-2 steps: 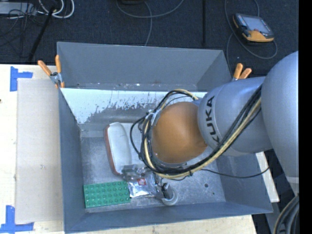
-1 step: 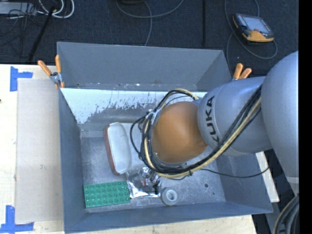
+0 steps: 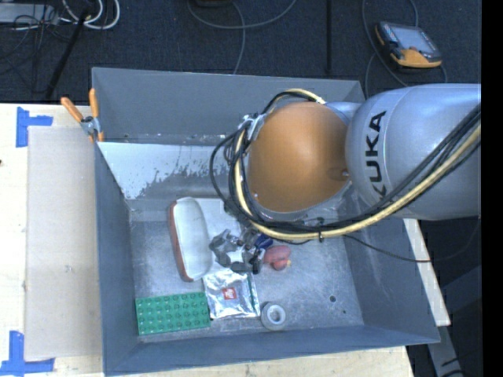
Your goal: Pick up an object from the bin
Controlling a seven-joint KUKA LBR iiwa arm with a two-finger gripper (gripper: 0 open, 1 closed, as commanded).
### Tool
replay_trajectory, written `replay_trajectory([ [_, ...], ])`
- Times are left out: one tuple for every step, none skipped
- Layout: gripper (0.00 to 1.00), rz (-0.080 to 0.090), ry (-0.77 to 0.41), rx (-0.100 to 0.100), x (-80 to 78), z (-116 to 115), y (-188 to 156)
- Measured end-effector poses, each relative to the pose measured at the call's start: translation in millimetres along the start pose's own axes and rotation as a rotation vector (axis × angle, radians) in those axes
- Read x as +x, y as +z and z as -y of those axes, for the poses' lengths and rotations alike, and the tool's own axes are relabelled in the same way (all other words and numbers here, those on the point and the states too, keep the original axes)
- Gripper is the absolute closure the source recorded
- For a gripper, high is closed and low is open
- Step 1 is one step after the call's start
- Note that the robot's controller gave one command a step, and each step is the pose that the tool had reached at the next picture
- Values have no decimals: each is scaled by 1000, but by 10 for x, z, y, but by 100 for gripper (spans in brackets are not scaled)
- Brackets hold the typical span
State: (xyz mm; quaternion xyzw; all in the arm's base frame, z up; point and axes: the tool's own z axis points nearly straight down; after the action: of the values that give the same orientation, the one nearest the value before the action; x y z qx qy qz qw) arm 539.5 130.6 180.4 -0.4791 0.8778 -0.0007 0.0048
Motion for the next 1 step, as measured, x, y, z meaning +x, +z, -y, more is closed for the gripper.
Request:
replay_trajectory([
  [0, -7, 3, -7, 24, -12, 46],
])
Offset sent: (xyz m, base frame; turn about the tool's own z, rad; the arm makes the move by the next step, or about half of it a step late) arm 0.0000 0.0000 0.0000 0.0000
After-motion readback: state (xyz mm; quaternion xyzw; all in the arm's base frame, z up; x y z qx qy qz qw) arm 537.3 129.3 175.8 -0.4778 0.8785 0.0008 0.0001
